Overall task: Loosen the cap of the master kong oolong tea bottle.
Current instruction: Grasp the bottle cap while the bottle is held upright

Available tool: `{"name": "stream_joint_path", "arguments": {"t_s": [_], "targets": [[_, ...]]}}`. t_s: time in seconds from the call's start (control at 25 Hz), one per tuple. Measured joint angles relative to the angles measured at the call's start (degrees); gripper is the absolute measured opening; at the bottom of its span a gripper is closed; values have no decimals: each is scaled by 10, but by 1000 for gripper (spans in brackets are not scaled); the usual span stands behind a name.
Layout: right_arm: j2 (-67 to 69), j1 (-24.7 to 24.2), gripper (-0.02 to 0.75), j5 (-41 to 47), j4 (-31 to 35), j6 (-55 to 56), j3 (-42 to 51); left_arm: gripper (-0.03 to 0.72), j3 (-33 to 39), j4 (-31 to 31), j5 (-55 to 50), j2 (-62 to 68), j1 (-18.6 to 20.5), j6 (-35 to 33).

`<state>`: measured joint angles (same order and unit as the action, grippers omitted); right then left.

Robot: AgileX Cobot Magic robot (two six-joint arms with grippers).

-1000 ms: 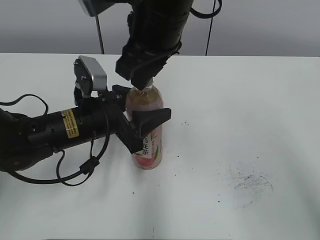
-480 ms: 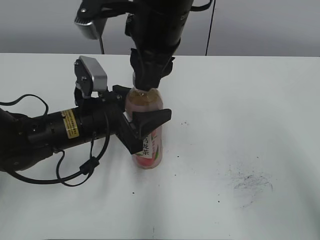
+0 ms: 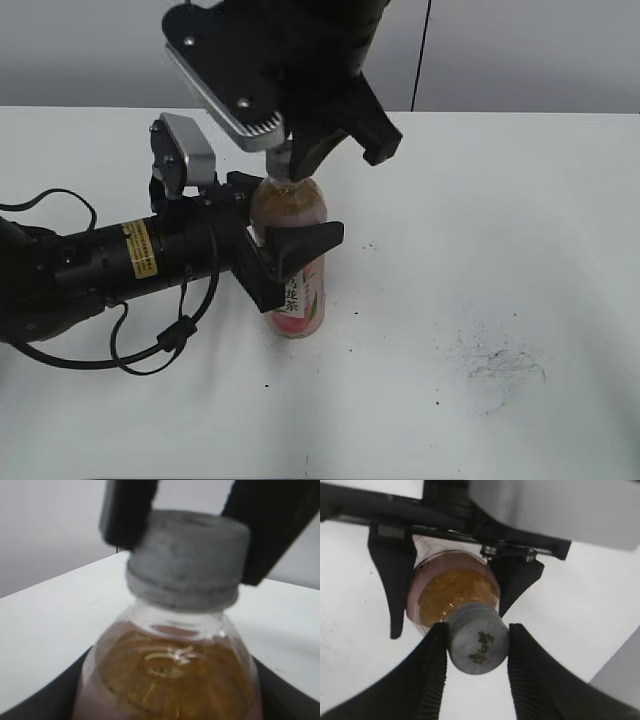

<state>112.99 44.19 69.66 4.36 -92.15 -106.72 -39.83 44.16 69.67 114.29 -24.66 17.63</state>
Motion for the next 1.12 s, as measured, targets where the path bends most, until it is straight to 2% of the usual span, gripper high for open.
{"name": "stream_joint_path", "arguments": {"t_s": [0.12,0.24,0.36,0.44,0.56,0.72,0.76,1.12], "targets": [[0,0,277,1,3,-175,-1,445,0,4,0,0,0,0],[0,0,277,1,6,-299,-1,445,0,7,1,0,0,0],[0,0,277,1,7,-333,-1,445,0,8,1,0,1,0],[-1,-1,277,1,8,-306,-1,445,0,8,1,0,1,0],[-2,-1,315,4,13,-169,-1,445,0,10,1,0,1,0],[-2,2,514,3,37,102,0,445,-3,9,0,0,1,1],[-2,3,540,3,37,179,0,445,-3,9,-1,0,1,1],[-2,2,538,3,9,746,0,445,-3,10,-1,0,1,2]]}}
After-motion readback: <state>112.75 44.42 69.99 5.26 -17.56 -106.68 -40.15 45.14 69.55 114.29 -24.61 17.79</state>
